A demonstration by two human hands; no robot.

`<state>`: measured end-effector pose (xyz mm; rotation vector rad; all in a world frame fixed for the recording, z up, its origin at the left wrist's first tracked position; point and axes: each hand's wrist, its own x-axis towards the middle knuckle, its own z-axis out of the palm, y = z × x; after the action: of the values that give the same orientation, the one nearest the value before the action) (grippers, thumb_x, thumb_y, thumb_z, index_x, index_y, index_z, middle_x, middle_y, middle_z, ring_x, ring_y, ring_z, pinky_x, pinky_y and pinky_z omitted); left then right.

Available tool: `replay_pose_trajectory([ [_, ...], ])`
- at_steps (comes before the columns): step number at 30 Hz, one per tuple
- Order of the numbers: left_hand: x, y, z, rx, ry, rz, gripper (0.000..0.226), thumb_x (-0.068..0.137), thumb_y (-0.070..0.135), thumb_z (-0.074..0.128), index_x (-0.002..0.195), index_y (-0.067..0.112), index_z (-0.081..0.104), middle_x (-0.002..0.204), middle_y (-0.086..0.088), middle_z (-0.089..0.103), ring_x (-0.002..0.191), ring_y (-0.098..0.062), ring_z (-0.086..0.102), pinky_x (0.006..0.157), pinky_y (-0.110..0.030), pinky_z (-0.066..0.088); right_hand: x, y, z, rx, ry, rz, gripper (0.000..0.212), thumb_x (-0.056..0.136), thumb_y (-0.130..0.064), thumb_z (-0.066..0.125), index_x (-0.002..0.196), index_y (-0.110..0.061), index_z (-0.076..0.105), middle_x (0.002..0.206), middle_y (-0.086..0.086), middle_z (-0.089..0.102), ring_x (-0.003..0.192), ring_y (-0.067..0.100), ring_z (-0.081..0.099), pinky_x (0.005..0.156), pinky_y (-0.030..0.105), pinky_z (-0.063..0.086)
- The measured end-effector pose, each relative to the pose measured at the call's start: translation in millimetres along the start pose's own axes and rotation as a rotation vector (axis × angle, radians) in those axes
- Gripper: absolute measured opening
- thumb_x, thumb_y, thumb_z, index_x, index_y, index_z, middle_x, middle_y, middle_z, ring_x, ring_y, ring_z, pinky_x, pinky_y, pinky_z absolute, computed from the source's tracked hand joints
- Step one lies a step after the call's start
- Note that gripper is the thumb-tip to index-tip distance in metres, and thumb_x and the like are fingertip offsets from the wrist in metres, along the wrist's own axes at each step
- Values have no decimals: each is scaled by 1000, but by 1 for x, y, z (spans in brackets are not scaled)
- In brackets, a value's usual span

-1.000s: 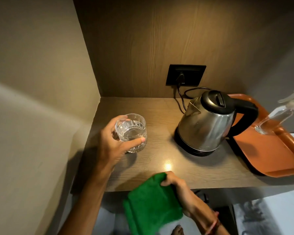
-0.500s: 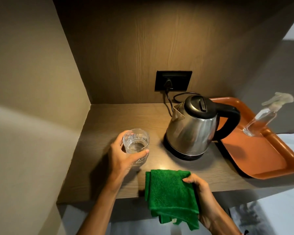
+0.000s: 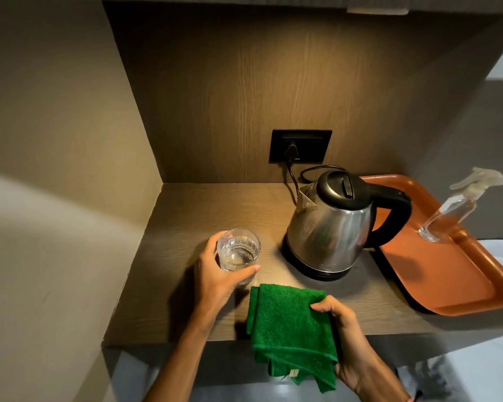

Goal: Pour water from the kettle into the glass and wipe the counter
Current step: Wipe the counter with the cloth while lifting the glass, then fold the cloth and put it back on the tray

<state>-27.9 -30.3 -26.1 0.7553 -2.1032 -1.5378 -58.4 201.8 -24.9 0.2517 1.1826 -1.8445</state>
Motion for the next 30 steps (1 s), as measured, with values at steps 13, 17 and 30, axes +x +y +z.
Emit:
replay_pose_trajectory([
  [13, -87, 49, 9, -425, -428, -177, 38, 75, 33, 84, 110, 23, 77, 112, -3, 81, 106, -19, 77, 79, -25, 63, -40, -41, 2, -179, -36, -286, 44, 52, -2, 62, 91, -11, 81, 87, 12, 77, 76, 25, 76, 63, 36, 63],
  [17, -96, 64, 63, -388, -479, -192, 41, 74, 13, 88, 113, 17, 74, 109, -7, 82, 100, -25, 79, 82, -38, 63, -62, -67, -47, -326, 166, -391, 49, 61, 3, 62, 109, 5, 69, 92, 17, 73, 78, 25, 72, 63, 31, 61],
  [30, -93, 108, 307, -137, -355, -186, 61, 79, -2, 82, 130, 13, 52, 121, -10, 73, 110, -29, 72, 95, -52, 60, -62, -196, -224, -939, 610, -409, 56, 80, -3, 86, 130, -14, 65, 103, -1, 73, 96, 22, 72, 84, 32, 60],
])
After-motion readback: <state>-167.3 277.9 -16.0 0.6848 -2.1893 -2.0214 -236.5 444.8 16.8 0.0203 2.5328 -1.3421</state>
